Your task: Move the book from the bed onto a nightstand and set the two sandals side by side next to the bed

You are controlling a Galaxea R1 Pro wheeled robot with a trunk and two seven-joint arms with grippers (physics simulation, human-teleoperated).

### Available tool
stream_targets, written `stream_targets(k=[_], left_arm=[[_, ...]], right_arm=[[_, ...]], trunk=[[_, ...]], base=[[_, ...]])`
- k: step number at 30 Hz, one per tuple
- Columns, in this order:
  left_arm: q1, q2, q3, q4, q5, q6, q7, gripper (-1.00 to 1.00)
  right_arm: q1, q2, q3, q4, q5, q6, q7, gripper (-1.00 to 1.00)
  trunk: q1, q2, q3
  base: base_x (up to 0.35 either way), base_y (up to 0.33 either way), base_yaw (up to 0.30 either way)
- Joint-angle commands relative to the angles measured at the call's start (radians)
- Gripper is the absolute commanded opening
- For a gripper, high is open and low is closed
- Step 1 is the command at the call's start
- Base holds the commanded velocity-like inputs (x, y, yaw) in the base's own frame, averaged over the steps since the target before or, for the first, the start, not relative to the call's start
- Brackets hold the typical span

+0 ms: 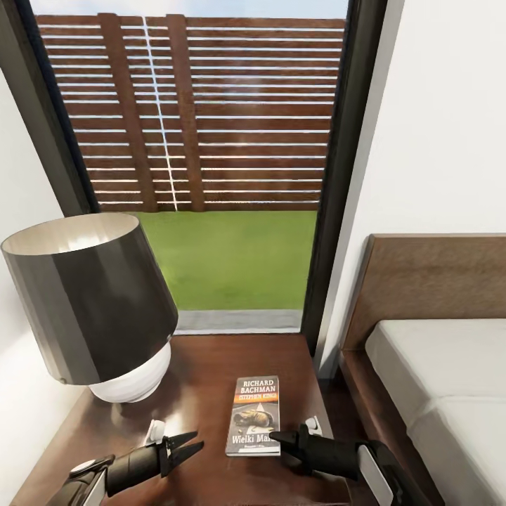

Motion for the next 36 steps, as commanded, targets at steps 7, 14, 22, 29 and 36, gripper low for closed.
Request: stream_targets(k=[7, 14, 22, 29, 36], left_arm=[[0.000, 0.000, 0.000, 0.000, 0.001, 0.011, -0.004, 1.00], [0.000, 0.000, -0.001, 0.000, 0.002, 0.011, -0.003, 1.00], [0.000, 0.000, -0.001, 0.000, 0.001, 0.011, -0.003, 1.00], [0.000, 0.000, -0.001, 0.000, 0.001, 0.011, -0.003, 1.00], [0.000, 0.000, -0.001, 0.000, 0.001, 0.011, -0.003, 1.00]], right_arm=[[0.000, 0.000, -0.002, 0.000, 0.003, 0.003, 0.005, -1.00], [0.000, 0.000, -0.002, 0.000, 0.003, 0.003, 0.005, -1.00], [0.000, 0.000, -0.002, 0.000, 0.002, 0.003, 0.005, -1.00], [0.000, 0.000, -0.002, 0.000, 0.002, 0.003, 0.005, -1.00], [0.000, 0.000, -0.002, 0.000, 0.002, 0.003, 0.005, -1.00]], trunk=[[0.001, -0.001, -0.013], [0.001, -0.001, -0.013], [0.001, -0.001, -0.013], [0.003, -0.002, -0.032], [0.003, -0.002, -0.032]], base=[[0.000, 0.000, 0.000], [0.000, 0.000, 0.000], [0.000, 0.000, 0.000], [0.000, 0.000, 0.000], [0.000, 0.000, 0.000]])
